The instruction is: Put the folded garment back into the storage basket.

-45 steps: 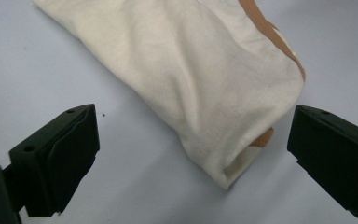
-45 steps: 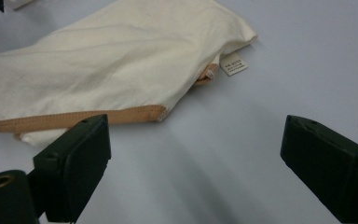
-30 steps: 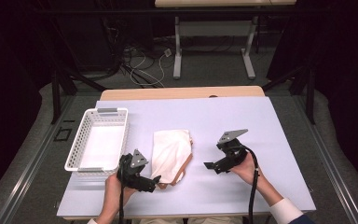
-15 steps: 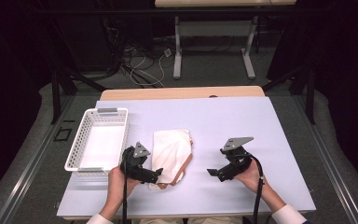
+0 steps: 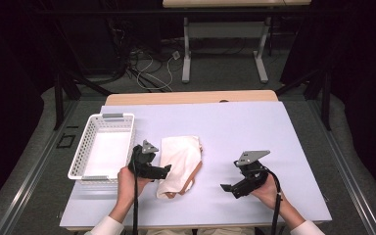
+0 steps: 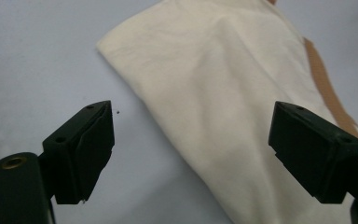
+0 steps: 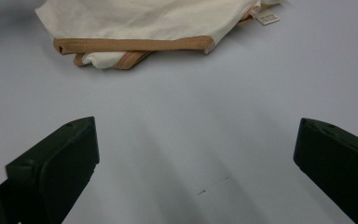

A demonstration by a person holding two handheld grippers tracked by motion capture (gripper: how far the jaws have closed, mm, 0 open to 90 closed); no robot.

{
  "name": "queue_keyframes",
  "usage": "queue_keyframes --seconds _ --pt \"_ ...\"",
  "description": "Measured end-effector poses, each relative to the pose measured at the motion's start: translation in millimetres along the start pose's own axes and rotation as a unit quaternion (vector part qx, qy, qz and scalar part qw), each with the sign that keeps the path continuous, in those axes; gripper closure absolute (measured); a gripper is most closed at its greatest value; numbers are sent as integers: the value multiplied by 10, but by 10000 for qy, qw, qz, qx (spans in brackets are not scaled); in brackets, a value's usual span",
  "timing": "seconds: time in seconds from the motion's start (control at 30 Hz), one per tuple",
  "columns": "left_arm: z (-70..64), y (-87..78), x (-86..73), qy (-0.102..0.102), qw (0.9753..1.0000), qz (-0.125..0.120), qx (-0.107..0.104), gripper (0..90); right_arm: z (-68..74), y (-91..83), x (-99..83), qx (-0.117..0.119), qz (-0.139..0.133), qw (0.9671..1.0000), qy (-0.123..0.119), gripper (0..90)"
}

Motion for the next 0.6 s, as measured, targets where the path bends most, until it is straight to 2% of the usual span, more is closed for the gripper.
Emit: queue_keyframes --seconds 0.03,0.07,0.13,0.2,0.47,0.6 --pt "7 21 9 -53 10000 9 71 162 -2 -2 0 -11 -12 10000 -27 0" --pt "18 41 16 -22 10000 13 91 176 0 -4 -3 12 -1 10000 -62 0" --pt "26 75 25 -129 9999 78 71 189 13 -12 -12 9 4 10000 -60 0" --pt "28 119 33 -124 9999 109 48 192 19 -17 -24 -16 32 9999 -97 0" --pt "17 288 -22 -59 9986 519 -14 244 26 -39 -42 -22 24 9999 -108 0" --pt "55 360 -64 -124 9976 675 -109 279 28 -53 -45 -13 29 9999 -106 0"
Point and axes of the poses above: each handheld gripper's, and its own axes: y roughly forward along the jaws, x roughly out of its top, z roughly to its left, the point moved 4 cm from there along y, roughly forward along the jaws, and after that the axes turned 11 degrees about -z, right-handed, at the moved point
